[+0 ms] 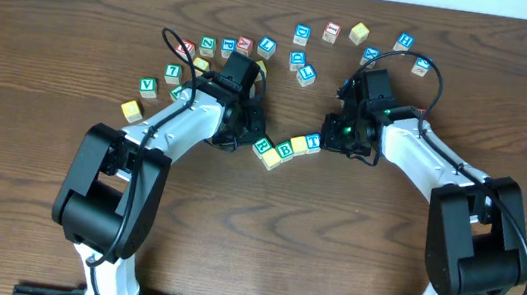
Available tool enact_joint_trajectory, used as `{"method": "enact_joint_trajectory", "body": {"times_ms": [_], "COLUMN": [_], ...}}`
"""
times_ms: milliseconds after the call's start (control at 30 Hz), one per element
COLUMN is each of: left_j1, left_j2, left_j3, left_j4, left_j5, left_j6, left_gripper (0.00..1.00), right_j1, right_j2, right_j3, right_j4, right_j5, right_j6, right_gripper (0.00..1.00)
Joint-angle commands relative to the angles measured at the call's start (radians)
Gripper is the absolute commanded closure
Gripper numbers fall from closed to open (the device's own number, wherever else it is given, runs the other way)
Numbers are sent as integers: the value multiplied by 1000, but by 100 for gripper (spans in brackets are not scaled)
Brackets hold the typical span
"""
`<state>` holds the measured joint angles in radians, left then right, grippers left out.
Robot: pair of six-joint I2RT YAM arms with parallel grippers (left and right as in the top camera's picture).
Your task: Spell out ROBOT
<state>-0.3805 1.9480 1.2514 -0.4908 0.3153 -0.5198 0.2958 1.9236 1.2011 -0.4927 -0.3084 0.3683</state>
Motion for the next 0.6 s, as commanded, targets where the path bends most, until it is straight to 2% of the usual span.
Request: {"method": "enact_joint_trajectory", "body": {"times_ms": [0,333,567], "left_j1": [4,72,121], "left_j2": [6,-64,-180], "left_j3": [-4,3,3], "left_j4": [-5,-41,-80], "left_j5": [-13,-92,-156], "left_j6": [6,2,19], "left_gripper": [93,93,93], "right_j1": [-14,-40,17], "right_j2": [9,-15,-18], "right_j3": [0,181,260], "right_j4": [-2,-191,-311], "right_j5": [-12,12,-48], "right_j6": [-33,-106,-108], "right_gripper": [99,95,96]}}
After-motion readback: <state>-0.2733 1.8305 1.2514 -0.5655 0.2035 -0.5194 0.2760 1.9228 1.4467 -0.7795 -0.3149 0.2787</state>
